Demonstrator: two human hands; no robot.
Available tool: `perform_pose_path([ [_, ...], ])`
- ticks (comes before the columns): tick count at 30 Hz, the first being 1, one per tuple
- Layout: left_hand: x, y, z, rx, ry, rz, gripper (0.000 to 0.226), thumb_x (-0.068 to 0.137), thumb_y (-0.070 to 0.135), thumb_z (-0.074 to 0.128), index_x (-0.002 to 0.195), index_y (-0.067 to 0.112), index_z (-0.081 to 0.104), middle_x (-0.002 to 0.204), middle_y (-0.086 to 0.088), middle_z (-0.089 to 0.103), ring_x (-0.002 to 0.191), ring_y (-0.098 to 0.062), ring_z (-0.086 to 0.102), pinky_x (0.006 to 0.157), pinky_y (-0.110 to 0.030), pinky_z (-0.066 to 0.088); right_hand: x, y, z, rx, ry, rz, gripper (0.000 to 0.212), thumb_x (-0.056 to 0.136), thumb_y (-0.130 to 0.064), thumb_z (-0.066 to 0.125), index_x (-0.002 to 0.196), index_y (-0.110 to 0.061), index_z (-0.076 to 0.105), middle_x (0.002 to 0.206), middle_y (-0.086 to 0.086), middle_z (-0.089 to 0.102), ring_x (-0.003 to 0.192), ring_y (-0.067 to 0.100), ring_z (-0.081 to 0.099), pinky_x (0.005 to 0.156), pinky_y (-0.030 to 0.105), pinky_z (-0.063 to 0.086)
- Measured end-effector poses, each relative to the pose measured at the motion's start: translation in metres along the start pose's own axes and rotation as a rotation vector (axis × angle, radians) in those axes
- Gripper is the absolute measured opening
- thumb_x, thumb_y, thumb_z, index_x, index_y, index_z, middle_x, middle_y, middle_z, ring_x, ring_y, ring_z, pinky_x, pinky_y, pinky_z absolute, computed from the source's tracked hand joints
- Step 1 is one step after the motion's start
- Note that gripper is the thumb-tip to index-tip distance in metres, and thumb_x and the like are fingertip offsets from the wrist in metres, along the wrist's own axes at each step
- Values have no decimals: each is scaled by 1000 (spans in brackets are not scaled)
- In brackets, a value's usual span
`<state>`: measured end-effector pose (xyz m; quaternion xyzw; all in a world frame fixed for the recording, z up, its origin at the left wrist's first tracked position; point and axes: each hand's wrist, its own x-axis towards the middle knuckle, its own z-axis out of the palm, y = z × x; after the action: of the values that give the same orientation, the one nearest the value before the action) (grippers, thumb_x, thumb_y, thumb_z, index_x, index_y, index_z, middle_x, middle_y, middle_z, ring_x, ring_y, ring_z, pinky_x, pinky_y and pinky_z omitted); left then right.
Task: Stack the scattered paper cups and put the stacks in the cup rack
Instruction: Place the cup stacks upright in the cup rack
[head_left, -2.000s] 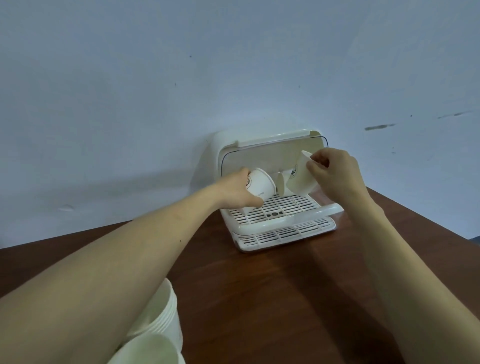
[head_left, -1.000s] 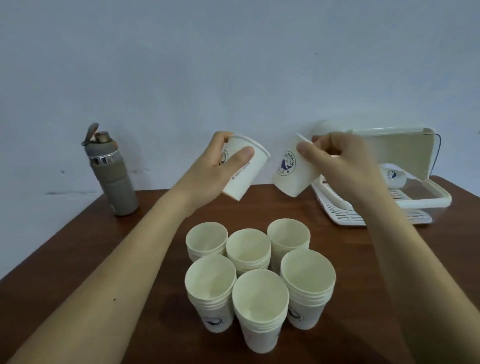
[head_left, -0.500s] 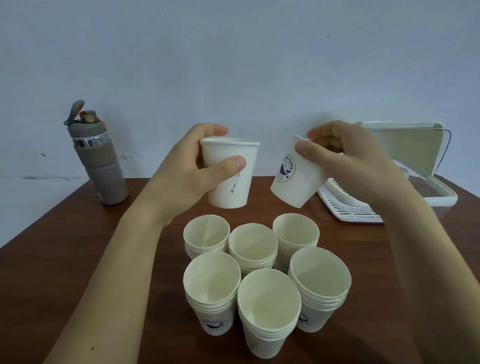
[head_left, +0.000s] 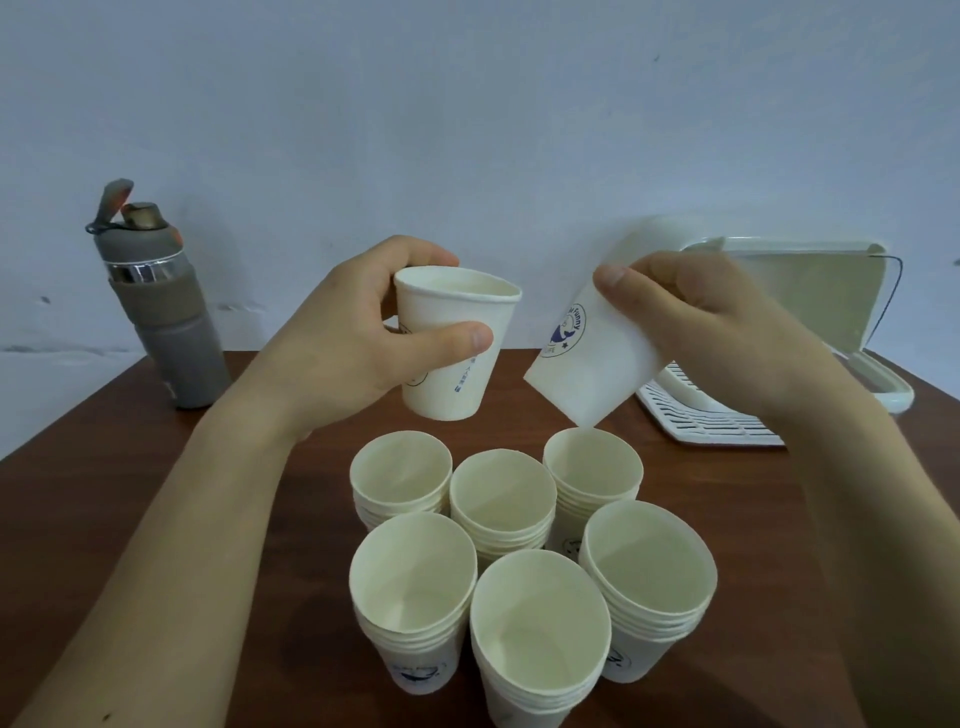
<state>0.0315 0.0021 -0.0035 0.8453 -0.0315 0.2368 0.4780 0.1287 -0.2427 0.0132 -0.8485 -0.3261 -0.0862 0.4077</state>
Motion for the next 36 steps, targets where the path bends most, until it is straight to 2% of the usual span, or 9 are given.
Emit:
perform_pose_path([
  [3,1,-3,-1,29,1,-12,69,55,64,75,117,37,62,105,17,69,97,-4,68,71,-24,54,-4,-6,-3,1,-51,-12,98,74,-88,36,98,2,63,95,27,65,87,40,62,84,58,50],
  [6,1,-4,-5,65,-3,-22,66,56,66,73,114,36,63,101,13,70,93,-7,68,73,-26,52,-10,-14,-8,-34,-109,-43,95,79,-82,33,101,6,60,97,30,62,87,42,61,84,60,48],
  [10,-1,-2,-10,144,-5,-28,64,56,69,69,110,36,64,98,13,71,89,-7,68,72,-27,55,-21,-23,-11,-108,-255,-105,66,81,-75,40,89,-15,67,78,6,65,75,25,61,73,48,50],
  [14,-1,-2,-13,171,1,-42,65,54,70,69,110,36,64,97,16,70,89,-3,67,70,-23,53,-31,-34,-14,-101,-429,-145,38,82,-59,55,105,-33,70,91,-19,71,77,1,65,67,17,50],
  [18,-1,-2,-12,183,6,-49,64,58,67,72,113,36,63,99,16,70,90,-3,67,73,-26,55,-38,-39,-12,-125,-571,-216,47,77,-59,68,120,-39,63,106,-24,69,95,-2,66,77,18,52],
  [21,-1,-2,-11,191,8,-53,63,60,64,73,115,36,63,99,17,69,89,-4,67,75,-28,56,-41,-41,-3,-155,-640,-226,56,76,-52,80,125,-37,59,107,-26,65,95,-9,61,73,7,45],
  [25,-2,-1,-12,182,25,-51,72,55,71,69,118,37,62,102,17,69,92,-4,67,78,-30,57,-43,-41,8,-261,-690,-251,67,72,-56,80,131,-41,51,113,-25,59,110,-4,55,84,12,44],
  [32,-2,0,-13,170,35,-44,77,54,72,67,122,36,61,105,18,69,93,1,67,78,-26,56,-47,-50,20,-369,-751,-227,78,68,-62,78,134,-47,40,118,-25,55,111,2,55,94,29,50],
  [36,-2,0,-14,185,43,-41,78,55,72,67,124,36,60,107,18,69,96,1,66,82,-29,57,-50,-51,25,-400,-845,-164,88,66,-65,79,138,-53,30,118,-31,48,113,-1,51,100,31,48],
])
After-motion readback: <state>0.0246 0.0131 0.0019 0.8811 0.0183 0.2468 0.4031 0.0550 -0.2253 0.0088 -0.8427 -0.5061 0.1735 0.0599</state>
